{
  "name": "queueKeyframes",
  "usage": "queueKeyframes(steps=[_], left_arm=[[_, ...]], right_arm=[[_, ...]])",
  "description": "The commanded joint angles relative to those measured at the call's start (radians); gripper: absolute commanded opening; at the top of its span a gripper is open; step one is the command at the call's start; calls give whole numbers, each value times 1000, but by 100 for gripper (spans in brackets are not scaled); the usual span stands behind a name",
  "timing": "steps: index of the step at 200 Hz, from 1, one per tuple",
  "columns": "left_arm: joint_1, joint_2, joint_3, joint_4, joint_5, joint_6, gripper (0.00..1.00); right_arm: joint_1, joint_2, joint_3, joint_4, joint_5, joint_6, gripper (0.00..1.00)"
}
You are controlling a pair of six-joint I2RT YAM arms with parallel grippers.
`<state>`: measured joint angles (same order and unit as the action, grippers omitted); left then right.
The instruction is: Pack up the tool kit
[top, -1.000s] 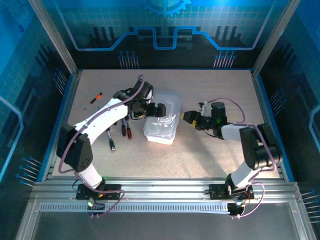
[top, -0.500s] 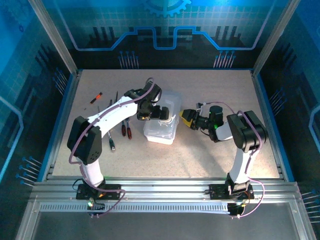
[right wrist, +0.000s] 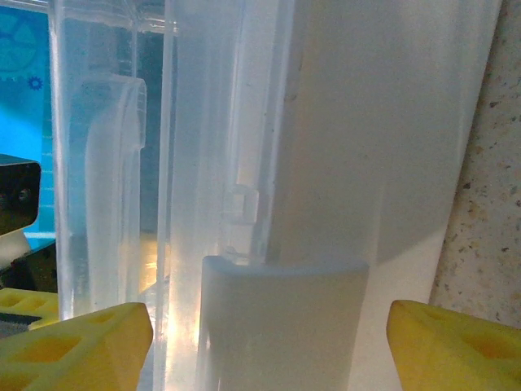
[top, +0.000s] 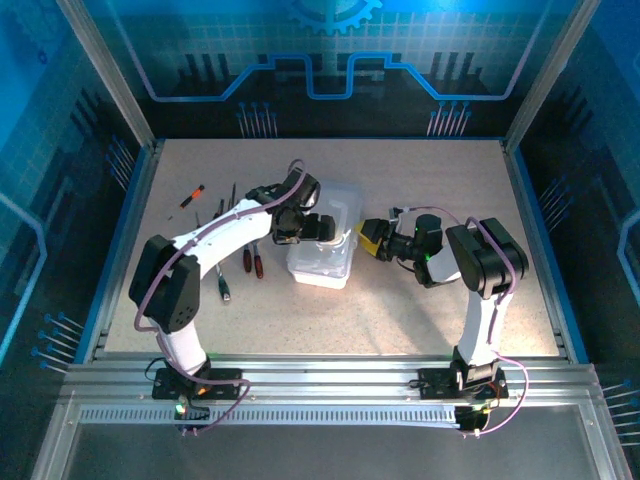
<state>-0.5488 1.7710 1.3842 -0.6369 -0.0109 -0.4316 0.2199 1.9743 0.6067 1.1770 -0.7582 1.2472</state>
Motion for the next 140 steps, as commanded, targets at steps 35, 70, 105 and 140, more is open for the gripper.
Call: queueKeyframes(steps=[35,70,105,140], left_arm=[[44,30,-157,77,121,-33,81],[76,5,-209,118,170,-10,80],[97,-9,-237,124,176,-1,79],[98,5,-233,103,132,-10,78]], right_arm=[[49,47,-7,243,15,135,80],[59,38,-4,245,6,139,82],[72,33,15,246,-4,160,83],[76,-1,16,248,-12,173,83]])
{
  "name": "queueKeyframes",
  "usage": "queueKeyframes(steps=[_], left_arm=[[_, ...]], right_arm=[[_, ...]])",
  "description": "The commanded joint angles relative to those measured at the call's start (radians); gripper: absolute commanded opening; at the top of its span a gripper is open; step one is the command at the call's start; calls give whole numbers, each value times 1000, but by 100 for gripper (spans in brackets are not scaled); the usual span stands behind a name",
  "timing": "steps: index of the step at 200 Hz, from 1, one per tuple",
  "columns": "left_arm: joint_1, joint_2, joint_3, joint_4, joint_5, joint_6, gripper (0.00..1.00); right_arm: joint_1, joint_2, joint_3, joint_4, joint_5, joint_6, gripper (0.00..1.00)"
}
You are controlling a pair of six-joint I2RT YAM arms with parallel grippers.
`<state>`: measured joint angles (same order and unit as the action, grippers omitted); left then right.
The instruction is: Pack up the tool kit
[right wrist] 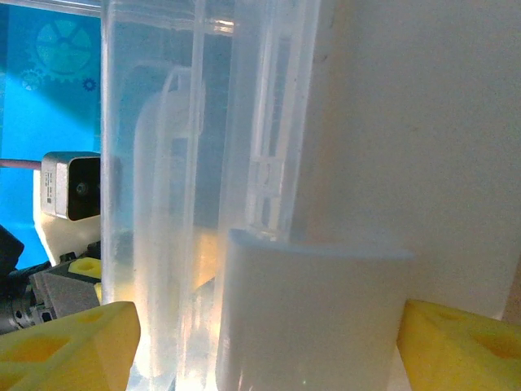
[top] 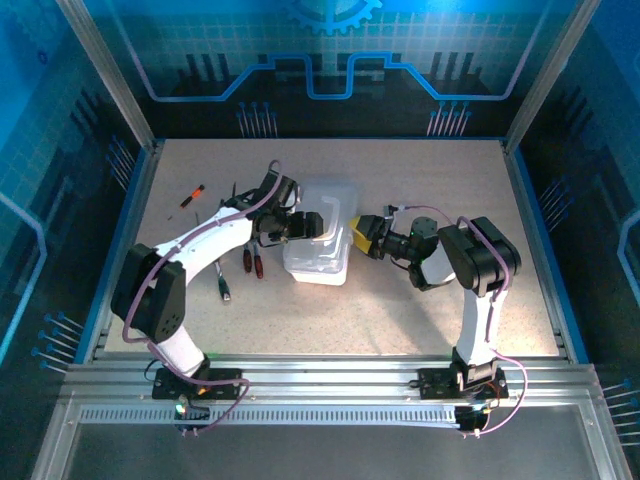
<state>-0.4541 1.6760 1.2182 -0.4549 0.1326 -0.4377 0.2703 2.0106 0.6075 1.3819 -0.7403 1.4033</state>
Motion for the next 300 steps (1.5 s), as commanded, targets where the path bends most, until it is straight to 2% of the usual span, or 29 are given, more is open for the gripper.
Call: queueKeyframes(steps=[1,74,220,263,300], left_arm=[[3,100,-67,-81,-15,-4,78],[-5,184,-39,-182,-191,-12,76],[-6,237,-40,-196,-238,-7,72],[-5,237,-38,-202,-224,22,71],[5,222,-54,-190,-181,55,69]], right_arm=[[26,-40,16,43,-30,16,83],[-13,-134,25,43,-70,53,79],[-104,-205,-5,43,-80,55,72],[-133,-94,-23,40,-90,29,76],[-115,9,14,42,-103,10,80]])
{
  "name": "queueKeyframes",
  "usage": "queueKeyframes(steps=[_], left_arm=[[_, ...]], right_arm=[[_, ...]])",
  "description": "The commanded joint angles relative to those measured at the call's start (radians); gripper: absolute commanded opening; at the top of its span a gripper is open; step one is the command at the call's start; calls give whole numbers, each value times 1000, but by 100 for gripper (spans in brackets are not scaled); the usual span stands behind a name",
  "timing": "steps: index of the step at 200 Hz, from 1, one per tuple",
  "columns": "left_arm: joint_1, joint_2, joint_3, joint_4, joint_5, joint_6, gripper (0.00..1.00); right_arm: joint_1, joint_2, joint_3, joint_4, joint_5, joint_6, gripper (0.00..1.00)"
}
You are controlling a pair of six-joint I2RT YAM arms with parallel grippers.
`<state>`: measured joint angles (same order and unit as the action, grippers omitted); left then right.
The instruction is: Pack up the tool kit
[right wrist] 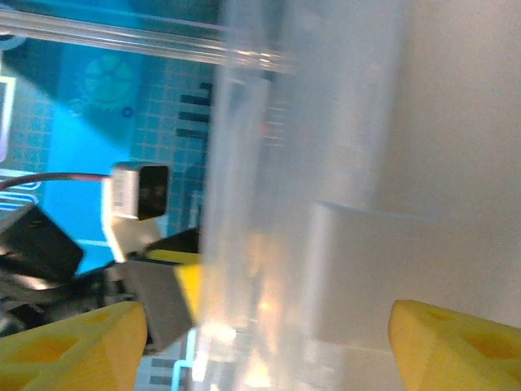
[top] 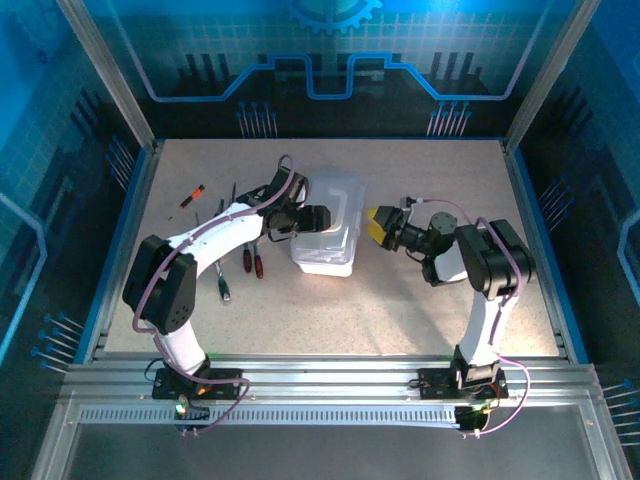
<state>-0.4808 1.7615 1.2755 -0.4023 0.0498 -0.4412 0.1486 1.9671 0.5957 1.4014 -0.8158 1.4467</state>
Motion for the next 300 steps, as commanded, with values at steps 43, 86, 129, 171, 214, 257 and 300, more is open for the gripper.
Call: queueKeyframes(steps=[43,86,129,171,214,257,300], left_arm=[[47,140,-119,-227,-56,58,66],[47,142,-110,-228,-46,60,65],[48,147,-111,-218,-23,67,65],[47,156,-106,-212,-8,61,65],[43,176,-95,-223,-31,50,64],[29,199,-61,-273,-117,35,65],[5,228,-37,-337,-248,22,65]], right_arm=[[38,81,80,22,-34,-24,83],[38,129,108,22,-24,-8,84],[40,155,118,20,-29,-9,85],[70,134,161,22,-47,12,86],[83,84,168,24,-79,42,84],[83,59,203,24,-114,96,81],[60,-22,206,25,-133,123,77]])
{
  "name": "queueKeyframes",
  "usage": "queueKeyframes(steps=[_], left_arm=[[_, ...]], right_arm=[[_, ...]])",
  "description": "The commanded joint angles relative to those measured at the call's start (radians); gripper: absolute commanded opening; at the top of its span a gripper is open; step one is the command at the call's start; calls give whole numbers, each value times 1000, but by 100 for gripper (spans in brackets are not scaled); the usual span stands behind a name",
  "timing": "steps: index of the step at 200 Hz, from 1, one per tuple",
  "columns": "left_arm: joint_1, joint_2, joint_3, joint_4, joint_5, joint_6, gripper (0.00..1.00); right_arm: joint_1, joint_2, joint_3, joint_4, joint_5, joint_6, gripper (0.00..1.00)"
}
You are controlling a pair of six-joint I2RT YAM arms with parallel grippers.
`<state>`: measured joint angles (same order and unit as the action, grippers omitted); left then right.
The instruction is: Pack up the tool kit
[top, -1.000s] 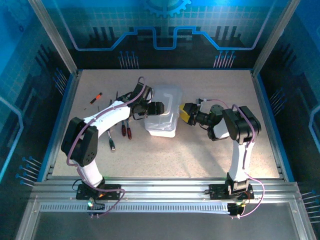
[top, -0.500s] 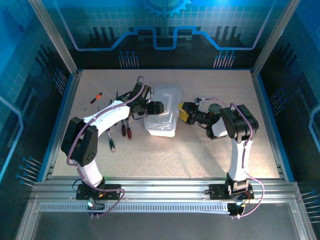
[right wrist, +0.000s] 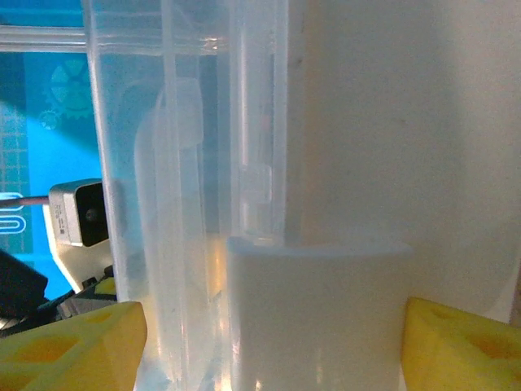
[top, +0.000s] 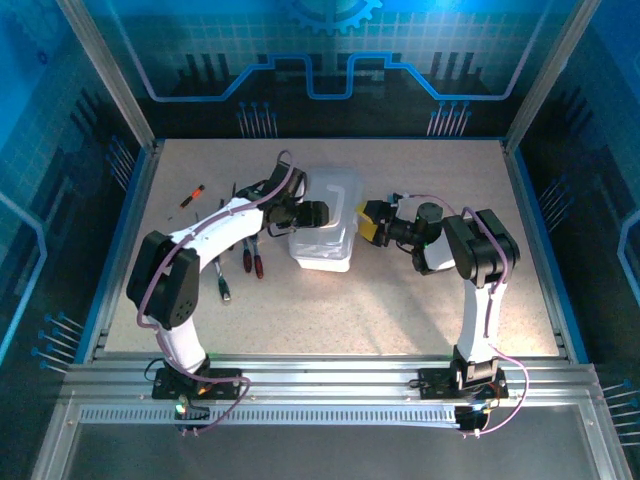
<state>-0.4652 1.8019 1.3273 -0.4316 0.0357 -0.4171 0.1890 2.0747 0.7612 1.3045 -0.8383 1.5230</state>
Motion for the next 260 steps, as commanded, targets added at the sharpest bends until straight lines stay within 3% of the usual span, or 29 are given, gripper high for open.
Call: queueKeyframes(steps=[1,48,97,128,154,167,209,260], left_arm=[[-11,189,-88,-311,-237,-2,64],[-14,234,-86,-341,-327,-17,62],[-19,246,-80,-340,-309,-22,61],[-55,213,-27,-368,-274,-10,61],[-77,177,18,-371,-187,-8,60],[-86,164,40,-368,-151,-12,59],[-142,154,124,-391,-86,-24,61],[-158,139,251,-462,-84,-26,80]], right_arm=[[19,-133,42,122,-110,47,77],[-33,-245,43,122,-126,87,73],[-134,-271,-30,99,-128,53,66],[-201,-409,-123,-267,-69,-221,64],[-176,-584,-93,-768,48,-565,65],[-154,-649,-69,-922,102,-678,67],[-130,-715,-69,-1029,142,-762,69],[-124,-761,-69,-1126,187,-824,71]])
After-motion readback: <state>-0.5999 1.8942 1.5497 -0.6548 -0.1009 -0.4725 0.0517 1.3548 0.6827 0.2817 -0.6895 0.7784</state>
